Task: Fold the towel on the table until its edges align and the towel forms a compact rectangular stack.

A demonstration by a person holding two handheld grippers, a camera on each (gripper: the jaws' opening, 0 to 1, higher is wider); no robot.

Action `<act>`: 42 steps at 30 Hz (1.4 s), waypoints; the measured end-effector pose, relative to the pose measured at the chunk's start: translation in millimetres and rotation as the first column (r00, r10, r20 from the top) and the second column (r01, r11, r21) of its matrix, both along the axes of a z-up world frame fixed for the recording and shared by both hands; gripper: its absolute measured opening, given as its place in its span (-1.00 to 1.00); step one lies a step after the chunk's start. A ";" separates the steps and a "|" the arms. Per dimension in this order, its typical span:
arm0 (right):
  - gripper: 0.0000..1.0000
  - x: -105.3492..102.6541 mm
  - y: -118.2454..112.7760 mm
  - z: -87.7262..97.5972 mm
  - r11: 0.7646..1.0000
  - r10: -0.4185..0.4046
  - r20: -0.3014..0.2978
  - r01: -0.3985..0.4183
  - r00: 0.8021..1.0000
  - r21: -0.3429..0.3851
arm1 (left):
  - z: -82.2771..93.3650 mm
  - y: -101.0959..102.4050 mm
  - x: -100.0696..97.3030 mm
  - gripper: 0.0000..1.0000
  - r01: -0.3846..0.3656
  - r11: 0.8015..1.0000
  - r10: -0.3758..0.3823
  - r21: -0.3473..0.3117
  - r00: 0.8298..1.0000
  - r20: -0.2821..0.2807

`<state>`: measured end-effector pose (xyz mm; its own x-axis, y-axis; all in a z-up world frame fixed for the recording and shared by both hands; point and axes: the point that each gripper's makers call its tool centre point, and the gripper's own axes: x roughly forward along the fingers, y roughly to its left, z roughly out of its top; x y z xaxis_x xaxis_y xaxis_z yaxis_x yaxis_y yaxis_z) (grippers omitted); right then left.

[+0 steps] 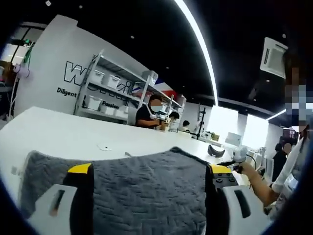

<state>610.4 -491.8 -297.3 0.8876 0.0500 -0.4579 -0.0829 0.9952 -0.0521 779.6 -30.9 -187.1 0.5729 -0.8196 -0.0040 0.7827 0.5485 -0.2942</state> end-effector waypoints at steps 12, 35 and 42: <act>0.17 -4.5 -1.7 -0.5 0.999 -0.023 0.004 0.023 1.000 0.033 | 0.3 12.0 2.3 0.99 -0.023 0.999 0.023 0.033 1.000 -0.001; 0.99 -30.0 14.8 9.8 1.000 -0.015 0.038 0.015 0.999 -0.009 | -8.3 91.4 -118.8 0.99 -0.179 0.959 0.169 0.220 0.984 0.059; 0.99 -32.8 21.4 16.9 1.000 0.010 0.068 -0.009 0.998 -0.008 | -37.0 107.4 -146.3 0.99 -0.234 0.928 0.232 0.290 0.972 0.041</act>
